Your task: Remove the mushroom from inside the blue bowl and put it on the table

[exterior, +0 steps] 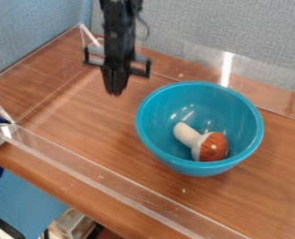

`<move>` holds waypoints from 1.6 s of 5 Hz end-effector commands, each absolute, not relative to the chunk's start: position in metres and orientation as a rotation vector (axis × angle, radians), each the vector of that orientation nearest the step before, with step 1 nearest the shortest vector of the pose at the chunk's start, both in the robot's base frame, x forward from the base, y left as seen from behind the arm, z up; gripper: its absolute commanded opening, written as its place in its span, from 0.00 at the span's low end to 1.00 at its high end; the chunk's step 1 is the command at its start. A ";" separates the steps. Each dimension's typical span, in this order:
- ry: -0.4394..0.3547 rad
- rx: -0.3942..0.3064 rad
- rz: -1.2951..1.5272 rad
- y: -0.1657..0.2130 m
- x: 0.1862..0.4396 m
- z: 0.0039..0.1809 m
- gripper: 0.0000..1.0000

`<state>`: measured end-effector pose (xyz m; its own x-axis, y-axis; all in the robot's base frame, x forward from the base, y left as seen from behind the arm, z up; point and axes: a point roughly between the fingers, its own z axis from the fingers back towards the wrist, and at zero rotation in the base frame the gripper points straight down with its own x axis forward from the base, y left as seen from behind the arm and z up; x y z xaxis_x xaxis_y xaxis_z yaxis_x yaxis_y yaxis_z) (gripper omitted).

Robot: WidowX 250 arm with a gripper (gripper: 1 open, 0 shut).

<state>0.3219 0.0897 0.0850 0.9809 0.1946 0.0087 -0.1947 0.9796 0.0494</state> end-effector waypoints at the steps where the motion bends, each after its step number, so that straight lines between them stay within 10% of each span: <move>1: -0.114 0.047 0.050 0.078 0.330 0.143 0.00; 3: -0.152 0.049 -0.052 0.032 0.316 0.176 0.00; 7: -0.099 0.059 -0.191 0.016 0.315 0.137 0.00; 8: -0.096 0.070 -0.196 0.018 0.311 0.136 1.00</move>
<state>0.3085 0.0202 0.1186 0.9845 -0.1728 0.0314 0.1707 0.9835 0.0608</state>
